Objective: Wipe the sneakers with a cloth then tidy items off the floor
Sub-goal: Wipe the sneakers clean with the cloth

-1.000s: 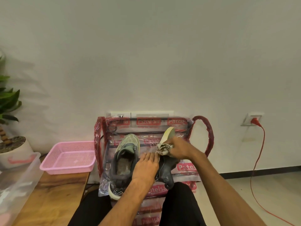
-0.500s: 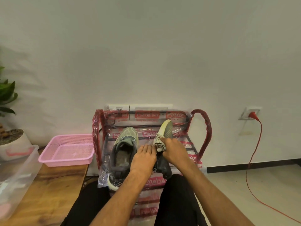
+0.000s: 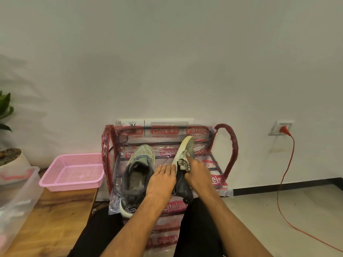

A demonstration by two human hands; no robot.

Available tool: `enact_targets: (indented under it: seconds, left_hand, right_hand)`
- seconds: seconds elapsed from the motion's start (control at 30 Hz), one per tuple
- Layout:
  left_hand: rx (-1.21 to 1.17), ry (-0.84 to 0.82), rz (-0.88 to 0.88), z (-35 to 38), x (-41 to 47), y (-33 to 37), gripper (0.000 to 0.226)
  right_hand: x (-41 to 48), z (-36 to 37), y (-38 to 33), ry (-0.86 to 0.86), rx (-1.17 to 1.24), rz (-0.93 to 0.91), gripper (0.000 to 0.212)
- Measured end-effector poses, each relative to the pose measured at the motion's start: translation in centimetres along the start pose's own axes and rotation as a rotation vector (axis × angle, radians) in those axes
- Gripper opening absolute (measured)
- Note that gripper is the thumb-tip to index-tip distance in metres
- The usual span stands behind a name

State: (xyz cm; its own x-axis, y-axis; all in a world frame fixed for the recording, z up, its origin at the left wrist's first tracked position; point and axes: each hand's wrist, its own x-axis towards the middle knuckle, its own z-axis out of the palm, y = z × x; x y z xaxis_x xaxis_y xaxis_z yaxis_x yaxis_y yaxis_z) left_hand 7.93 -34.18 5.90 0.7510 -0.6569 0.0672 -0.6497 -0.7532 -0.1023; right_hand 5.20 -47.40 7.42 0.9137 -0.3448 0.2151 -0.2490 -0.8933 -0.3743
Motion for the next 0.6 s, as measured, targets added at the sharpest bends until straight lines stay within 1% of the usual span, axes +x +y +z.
enact_targets:
  seconds: [0.13, 0.2, 0.3, 0.47, 0.6]
  left_hand:
    - [0.001, 0.003, -0.004, 0.1, 0.0, -0.4, 0.094]
    - [0.006, -0.002, -0.01, 0.2, 0.0, -0.5, 0.097]
    - [0.02, -0.011, -0.011, 0.3, 0.2, -0.7, 0.101]
    - [0.068, -0.018, 0.011, -0.2, 0.0, -0.8, 0.102]
    - [0.068, -0.032, 0.016, -0.2, 0.1, -0.9, 0.103]
  right_hand:
    - [2.5, -0.5, -0.8, 0.043, 0.066, 0.062, 0.051]
    - [2.6, -0.6, -1.3, 0.03, 0.088, 0.078, 0.046]
    - [1.3, -0.7, -1.4, -0.056, 0.118, 0.056, 0.038]
    - [-1.2, -1.6, -1.1, -0.177, 0.179, -0.021, 0.036]
    - [-1.5, -4.3, 0.1, -0.363, 0.207, -0.007, 0.011]
